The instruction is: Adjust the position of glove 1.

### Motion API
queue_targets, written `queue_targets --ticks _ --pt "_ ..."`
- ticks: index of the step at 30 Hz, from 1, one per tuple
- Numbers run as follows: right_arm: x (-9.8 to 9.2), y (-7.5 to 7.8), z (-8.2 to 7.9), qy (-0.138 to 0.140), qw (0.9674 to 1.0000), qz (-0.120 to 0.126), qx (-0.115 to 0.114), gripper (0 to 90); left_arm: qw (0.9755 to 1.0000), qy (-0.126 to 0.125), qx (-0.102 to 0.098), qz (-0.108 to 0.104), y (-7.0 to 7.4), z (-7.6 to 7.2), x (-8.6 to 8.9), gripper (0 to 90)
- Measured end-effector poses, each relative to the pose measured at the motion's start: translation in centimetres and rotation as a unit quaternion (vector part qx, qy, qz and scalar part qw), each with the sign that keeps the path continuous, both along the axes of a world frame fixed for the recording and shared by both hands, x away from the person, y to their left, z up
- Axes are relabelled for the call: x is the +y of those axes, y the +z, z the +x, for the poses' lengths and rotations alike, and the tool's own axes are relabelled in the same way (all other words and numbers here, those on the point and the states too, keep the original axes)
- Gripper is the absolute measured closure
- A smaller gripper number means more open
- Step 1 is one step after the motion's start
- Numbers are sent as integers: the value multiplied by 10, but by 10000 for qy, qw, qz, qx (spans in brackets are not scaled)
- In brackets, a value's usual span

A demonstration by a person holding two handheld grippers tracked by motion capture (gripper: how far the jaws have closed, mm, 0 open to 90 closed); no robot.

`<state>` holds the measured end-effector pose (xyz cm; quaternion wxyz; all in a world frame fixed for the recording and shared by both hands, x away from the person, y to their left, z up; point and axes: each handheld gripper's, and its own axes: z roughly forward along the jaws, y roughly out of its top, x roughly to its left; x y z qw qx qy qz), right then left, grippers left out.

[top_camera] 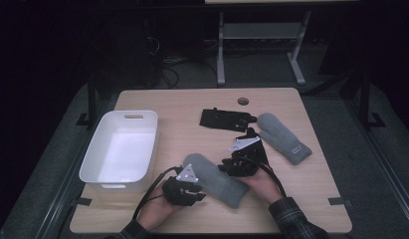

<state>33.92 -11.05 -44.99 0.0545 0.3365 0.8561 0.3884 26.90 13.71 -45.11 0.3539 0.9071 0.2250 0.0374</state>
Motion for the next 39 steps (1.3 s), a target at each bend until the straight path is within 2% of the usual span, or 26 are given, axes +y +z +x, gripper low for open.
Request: queue_targets --ticks 1,2,6,10,11,12,13,14,15,17,20,22,24,26,28,30,39 --pt "0 0 0 0 10000 0 0 630 10000 0 0 0 0 0 0 568" --pt "-5 3 -2 -33 10000 0 -32 556 10000 -35 -47 66 -2 -1 9 518" --pt "-16 9 -7 -95 9998 -84 -135 461 9998 -5 -138 126 -5 -3 21 357" --pt "-27 11 -9 -131 9995 -140 -232 448 9995 21 -230 203 -9 -5 25 229" --pt "-36 13 -9 -177 9993 -131 -309 440 9988 36 -354 348 -11 -5 26 193" --pt "-36 13 -9 -177 9993 -131 -309 440 9988 36 -354 348 -11 -5 26 164" --pt "-44 15 -8 -298 9988 -139 -375 421 9983 60 -286 497 -13 -5 28 142" --pt "-49 16 -7 -352 9986 -134 -384 421 9983 60 -286 497 -13 -5 28 134" --pt "-54 17 -6 -370 9985 -144 -380 423 9988 87 -258 400 -15 -4 29 128" --pt "-64 20 -4 -387 9984 -208 -350 425 9989 52 -324 331 -16 -2 33 126" --pt "-82 22 -3 -480 9977 -219 -427 439 9990 -46 -429 136 -20 -2 37 125" --pt "-94 23 0 -582 9974 -213 -373 439 9990 -44 -446 75 -21 -3 39 125" --pt "-99 23 1 -635 9973 -190 -314 437 9988 -54 -483 -9 -22 -3 40 125" --pt "-114 26 6 -809 9962 -99 -304 437 9985 -57 -519 -152 -25 -3 41 125" --pt "-117 27 8 -844 9960 -119 -280 437 9983 -132 -550 -157 -25 -2 43 125" --pt "-126 28 13 -952 9947 -169 -355 435 9983 -133 -546 -164 -25 -2 43 125" --pt "-147 32 33 -1072 9918 -420 -555 431 9983 -126 -546 -171 -25 -2 43 125"
